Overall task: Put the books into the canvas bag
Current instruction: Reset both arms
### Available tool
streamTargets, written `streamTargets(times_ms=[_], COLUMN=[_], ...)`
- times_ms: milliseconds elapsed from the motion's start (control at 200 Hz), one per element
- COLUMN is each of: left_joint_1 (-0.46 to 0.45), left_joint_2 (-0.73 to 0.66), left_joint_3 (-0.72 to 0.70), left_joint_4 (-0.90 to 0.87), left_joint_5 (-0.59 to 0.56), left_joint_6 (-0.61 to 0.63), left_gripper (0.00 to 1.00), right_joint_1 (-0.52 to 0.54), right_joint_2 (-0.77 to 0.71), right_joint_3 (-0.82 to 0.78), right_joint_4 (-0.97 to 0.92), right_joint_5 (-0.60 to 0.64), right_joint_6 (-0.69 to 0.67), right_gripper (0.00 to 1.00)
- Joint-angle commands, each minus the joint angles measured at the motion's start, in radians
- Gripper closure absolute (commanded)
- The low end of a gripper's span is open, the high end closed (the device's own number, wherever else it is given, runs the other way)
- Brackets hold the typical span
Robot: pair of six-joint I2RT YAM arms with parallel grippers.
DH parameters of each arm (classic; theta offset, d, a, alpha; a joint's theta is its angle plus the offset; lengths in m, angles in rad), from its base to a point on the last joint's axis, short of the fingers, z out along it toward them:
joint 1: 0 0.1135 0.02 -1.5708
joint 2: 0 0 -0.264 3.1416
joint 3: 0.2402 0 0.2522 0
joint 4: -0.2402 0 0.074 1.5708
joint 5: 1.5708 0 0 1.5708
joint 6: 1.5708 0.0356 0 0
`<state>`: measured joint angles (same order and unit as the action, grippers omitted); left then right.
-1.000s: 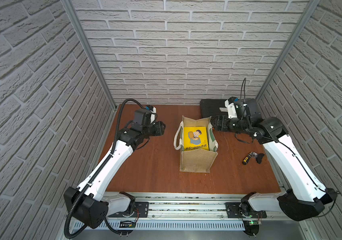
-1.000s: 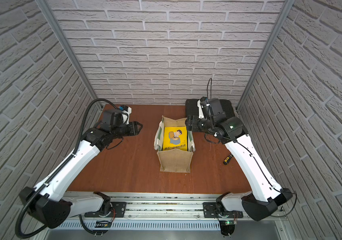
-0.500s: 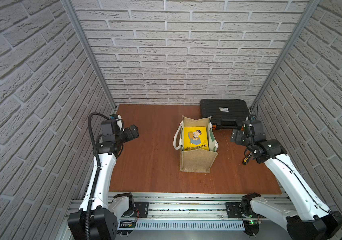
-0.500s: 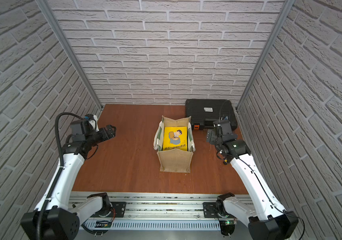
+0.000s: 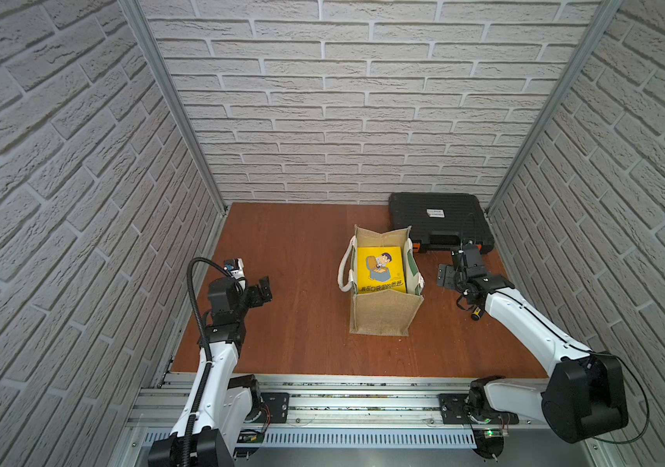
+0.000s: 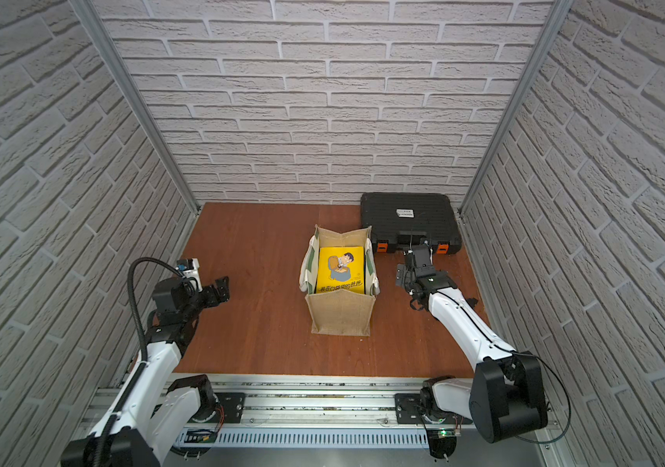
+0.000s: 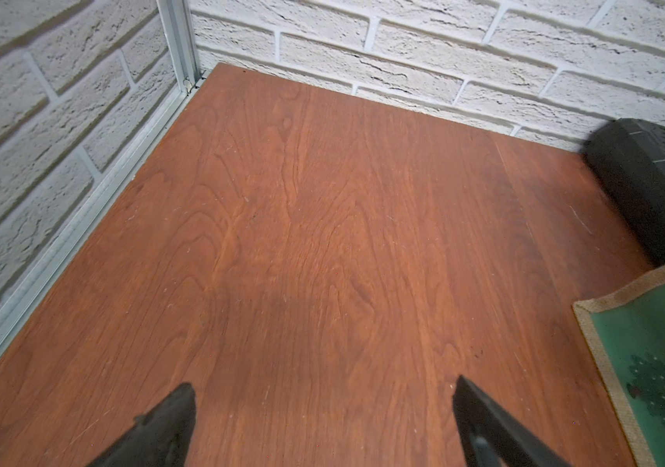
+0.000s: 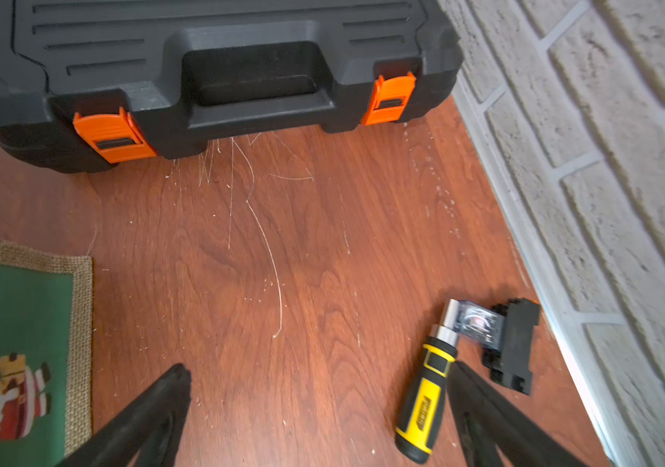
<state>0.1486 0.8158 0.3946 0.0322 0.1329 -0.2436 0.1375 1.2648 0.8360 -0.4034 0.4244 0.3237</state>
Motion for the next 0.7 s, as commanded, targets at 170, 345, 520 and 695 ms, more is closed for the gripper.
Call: streamTargets(times_ms=[170,345,520,695], left_joint_1=[-0.007,-0.019,-0.036,-0.035], left_joint_2=[0.031,0.142,0.230,0.296], left_joint_3=[-0.102,-0.143,-0.164,-0.185], left_joint_4=[0.208,0.355,0.503,0.660], left_joint_5=[-0.132,-0.158,-0.180,-0.185], left_joint_6=[-0.036,-0.025,0.005,0.016], left_gripper=[0.02,0.02,0.02,0.02], right_joint_1=[-0.010,-0.013,-0.036,-0.056], right_joint_2=[-0.044,-0.051,-0.064,-0.017], right_joint_3=[-0.184,-0.224,-0.351,-0.407], right_joint_4=[0.386,0.493,0.743,0.907], right_joint_5=[-0.037,-0.024,-0.044,-0.082], right_joint_6=[-0.094,-0.159,-0.207,-0.237], right_gripper=[0.01,0.01,0.01,0.01])
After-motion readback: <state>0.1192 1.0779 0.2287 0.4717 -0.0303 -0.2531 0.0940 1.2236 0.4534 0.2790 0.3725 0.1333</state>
